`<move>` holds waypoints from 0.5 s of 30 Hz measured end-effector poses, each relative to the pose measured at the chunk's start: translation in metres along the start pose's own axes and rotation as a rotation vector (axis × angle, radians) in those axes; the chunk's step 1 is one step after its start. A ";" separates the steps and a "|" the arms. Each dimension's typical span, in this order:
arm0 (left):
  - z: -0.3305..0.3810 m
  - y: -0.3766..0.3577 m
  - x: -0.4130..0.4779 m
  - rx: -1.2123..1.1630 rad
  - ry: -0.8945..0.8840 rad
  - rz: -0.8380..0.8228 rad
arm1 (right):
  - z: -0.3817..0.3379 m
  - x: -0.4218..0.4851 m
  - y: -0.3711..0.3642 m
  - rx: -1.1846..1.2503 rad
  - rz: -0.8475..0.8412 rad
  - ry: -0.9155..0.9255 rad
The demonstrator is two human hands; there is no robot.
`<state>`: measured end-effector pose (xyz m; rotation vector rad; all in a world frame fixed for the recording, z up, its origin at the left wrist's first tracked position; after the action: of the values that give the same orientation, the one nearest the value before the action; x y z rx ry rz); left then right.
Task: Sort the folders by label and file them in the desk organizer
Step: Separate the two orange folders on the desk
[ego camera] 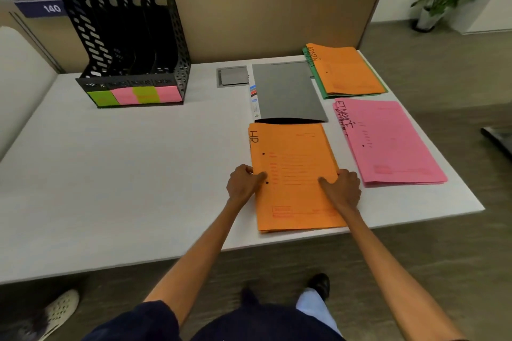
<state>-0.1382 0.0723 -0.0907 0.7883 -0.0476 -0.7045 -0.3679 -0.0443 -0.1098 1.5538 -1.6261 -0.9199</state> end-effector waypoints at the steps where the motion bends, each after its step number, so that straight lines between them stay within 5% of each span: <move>1: 0.002 -0.001 0.001 0.025 -0.005 -0.010 | 0.001 0.001 0.000 -0.026 -0.007 0.016; 15: 0.015 0.002 0.018 0.012 -0.040 -0.055 | -0.025 0.022 -0.006 -0.071 -0.063 0.104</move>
<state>-0.1278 0.0528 -0.0827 0.7898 -0.0665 -0.7723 -0.3446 -0.0671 -0.1018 1.5848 -1.4647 -0.9050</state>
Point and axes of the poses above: each hand's wrist, its own x-axis towards the middle knuckle, its own y-axis out of the back of the hand, z = x × y, the point moved 1 cm from there along x, towards the middle knuckle, and after that the axes turned 11 degrees about z, right-handed, at the moved point
